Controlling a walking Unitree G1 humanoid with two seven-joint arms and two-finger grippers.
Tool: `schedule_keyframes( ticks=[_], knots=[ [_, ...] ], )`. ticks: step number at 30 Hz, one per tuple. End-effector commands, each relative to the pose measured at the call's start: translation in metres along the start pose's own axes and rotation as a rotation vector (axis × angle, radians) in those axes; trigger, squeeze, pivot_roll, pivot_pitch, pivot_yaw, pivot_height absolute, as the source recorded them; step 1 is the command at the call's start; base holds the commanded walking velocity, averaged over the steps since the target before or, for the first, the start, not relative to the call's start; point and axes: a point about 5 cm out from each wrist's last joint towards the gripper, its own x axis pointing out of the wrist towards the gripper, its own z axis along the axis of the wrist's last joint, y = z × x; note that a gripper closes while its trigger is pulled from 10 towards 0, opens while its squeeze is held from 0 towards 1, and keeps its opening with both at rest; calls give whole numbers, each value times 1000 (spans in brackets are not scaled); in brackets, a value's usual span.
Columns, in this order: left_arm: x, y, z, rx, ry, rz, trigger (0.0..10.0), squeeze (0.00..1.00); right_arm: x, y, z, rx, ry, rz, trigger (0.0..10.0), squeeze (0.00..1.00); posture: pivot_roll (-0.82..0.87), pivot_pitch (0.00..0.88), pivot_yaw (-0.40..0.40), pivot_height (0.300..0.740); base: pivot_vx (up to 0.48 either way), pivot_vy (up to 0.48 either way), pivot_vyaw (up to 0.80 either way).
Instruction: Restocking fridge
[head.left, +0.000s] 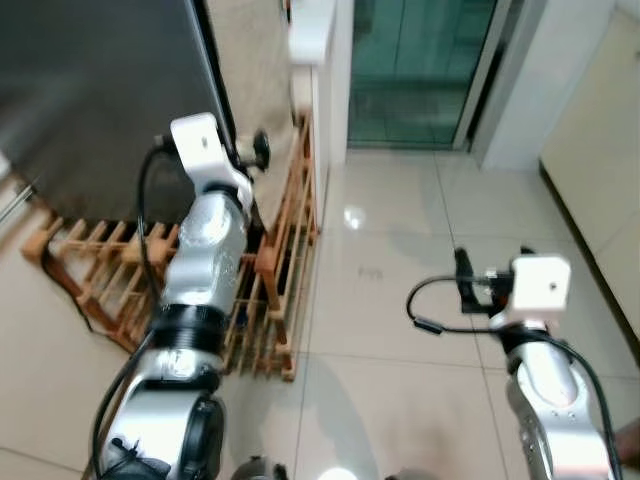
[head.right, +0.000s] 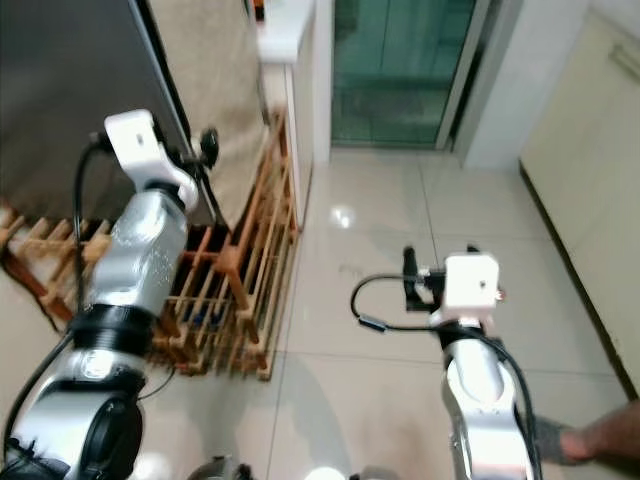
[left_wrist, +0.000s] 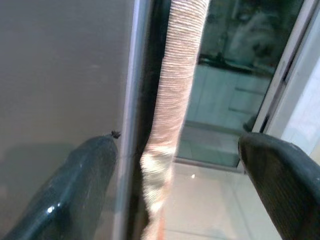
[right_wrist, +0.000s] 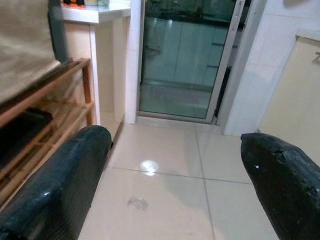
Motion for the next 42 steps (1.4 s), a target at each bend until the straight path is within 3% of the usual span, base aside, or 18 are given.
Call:
schedule_keyframes(
  ticks=[1,2,4,6,7,8,10,13,14,19,30,42],
  knots=[
    [-17,5,9,68,-33,-81,10000,0,-10,-5,19,-35,-70,-15,10000,0,-202,48,67,706,0,0,0],
    [-30,11,11,116,-51,-106,10000,0,-17,-3,23,-41,-84,0,10000,0,-196,50,67,706,0,0,0],
    [-75,34,2,183,-24,-94,10000,0,-36,7,21,-58,-79,91,10000,0,-179,64,70,706,0,0,0],
    [-108,48,-9,253,6,-55,10000,0,-41,10,17,-52,-76,138,10000,0,-173,68,69,706,0,0,0],
    [-108,48,-9,253,6,-55,10000,0,-41,10,17,-52,-76,138,10000,0,-173,68,69,706,0,0,0],
    [-120,51,-13,301,18,-32,10000,0,-39,9,15,-40,-76,142,10000,0,-165,70,63,706,0,0,0],
    [-136,46,-24,317,67,-11,10000,0,-29,6,7,-50,-61,164,10000,0,-133,69,42,706,0,0,0],
    [-131,35,-22,256,66,-30,10000,0,-15,8,3,-40,-36,198,10000,0,-104,59,17,706,0,0,0],
    [-119,34,-16,233,45,-6,10000,0,-4,10,3,-32,-26,210,10000,0,-95,55,12,706,0,0,0],
    [-105,38,-17,204,88,55,10000,0,7,16,4,-21,-31,222,10000,0,-94,55,16,706,0,-266,313],
    [-83,16,-17,170,92,-4,10000,0,6,24,2,-30,-43,224,10000,0,-137,53,37,740,131,-414,471],
    [-68,20,-20,129,115,53,10000,0,8,22,1,-36,-43,206,10000,0,-158,38,42,740,277,-370,182]
  ],
)
